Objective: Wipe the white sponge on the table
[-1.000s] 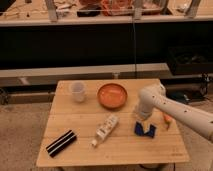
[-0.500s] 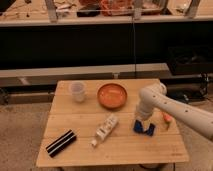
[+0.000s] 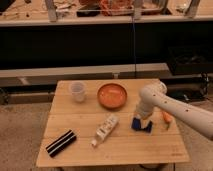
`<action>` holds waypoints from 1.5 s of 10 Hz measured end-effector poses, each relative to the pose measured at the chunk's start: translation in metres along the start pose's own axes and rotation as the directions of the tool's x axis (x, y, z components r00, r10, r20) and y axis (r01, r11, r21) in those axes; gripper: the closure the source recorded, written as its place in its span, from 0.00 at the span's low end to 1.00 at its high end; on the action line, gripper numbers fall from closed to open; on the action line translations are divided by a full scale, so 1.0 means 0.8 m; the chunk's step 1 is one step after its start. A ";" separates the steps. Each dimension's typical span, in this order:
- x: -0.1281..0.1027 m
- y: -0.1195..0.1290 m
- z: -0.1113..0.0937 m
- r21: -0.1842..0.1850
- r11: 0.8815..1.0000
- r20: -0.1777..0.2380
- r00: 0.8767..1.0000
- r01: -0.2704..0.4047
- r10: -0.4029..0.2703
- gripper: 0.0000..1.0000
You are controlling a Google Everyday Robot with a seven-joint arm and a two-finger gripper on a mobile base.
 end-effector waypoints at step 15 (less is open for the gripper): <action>0.000 -0.009 0.002 0.027 0.999 0.056 0.998 0.023 -0.024 0.20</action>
